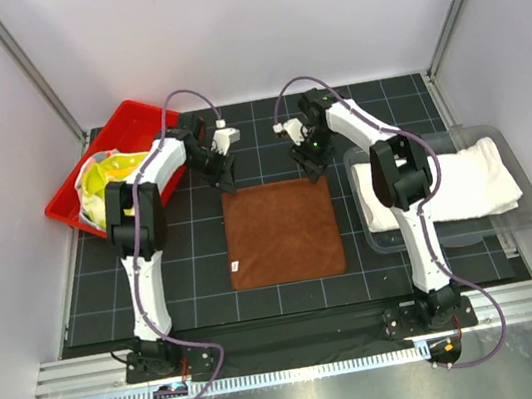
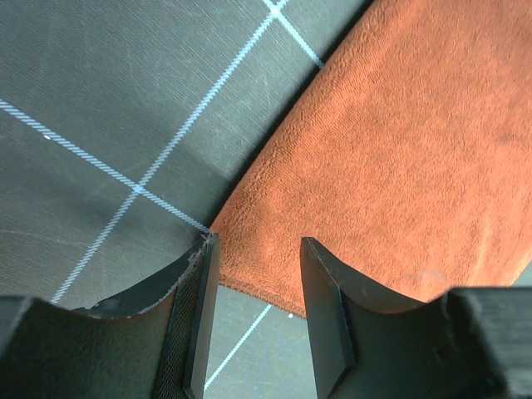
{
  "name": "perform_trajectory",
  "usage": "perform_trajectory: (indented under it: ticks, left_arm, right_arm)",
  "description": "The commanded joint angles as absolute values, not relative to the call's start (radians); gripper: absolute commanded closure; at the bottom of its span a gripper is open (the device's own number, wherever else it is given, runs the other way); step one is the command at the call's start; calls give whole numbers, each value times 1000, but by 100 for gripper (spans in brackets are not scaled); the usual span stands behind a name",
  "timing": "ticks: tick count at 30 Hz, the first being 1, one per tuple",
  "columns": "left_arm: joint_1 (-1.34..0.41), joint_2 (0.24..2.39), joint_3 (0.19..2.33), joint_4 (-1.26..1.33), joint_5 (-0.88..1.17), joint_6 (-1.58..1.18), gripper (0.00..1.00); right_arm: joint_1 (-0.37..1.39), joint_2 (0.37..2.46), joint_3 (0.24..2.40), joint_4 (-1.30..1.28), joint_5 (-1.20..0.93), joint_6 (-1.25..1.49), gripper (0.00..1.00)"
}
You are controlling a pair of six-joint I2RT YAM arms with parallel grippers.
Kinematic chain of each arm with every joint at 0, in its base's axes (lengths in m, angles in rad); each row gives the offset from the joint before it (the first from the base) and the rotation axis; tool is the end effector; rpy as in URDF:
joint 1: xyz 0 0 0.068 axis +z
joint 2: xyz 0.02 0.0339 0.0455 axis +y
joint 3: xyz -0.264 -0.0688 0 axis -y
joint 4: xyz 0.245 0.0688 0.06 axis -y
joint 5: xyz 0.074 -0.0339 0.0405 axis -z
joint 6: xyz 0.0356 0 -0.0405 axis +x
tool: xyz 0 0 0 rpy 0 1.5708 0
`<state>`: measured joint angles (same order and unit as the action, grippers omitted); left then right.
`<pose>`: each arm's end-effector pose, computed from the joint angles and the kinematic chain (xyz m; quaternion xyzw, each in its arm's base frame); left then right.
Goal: Fold and stack the towels
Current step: Fold the towel
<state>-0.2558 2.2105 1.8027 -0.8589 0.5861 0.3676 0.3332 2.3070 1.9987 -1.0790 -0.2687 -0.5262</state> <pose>0.4375 -0.1348 0.1843 0.3319 0.8873 -0.2770 0.1607 0.4398 0.1622 0.1855 -0.4223 0.8920 0.1240 0.1032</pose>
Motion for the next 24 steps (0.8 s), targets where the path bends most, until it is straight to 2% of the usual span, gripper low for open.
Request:
perform_trajectory:
  ticks: [1, 5, 8, 12, 18, 24]
  left_arm:
    - [-255, 2212, 1851, -900, 607, 414, 52]
    - [-255, 2250, 1894, -946, 586, 437, 53]
    - [-255, 2258, 1902, -946, 557, 445, 57]
    - [-255, 2270, 1911, -951, 538, 459, 62]
    - [-255, 2273, 1911, -963, 494, 466, 64]
    - [-256, 2290, 1894, -945, 477, 459, 72]
  right_arm:
    - [324, 2335, 2058, -1137, -294, -578, 49]
    - [304, 2365, 2094, -1161, -305, -591, 53]
    - [293, 2378, 2108, -1164, -302, -603, 57]
    - [288, 2388, 2117, -1181, -301, -614, 58]
    - [285, 2387, 2121, -1186, -281, -614, 58]
    - [285, 2390, 2115, -1177, -275, -611, 64]
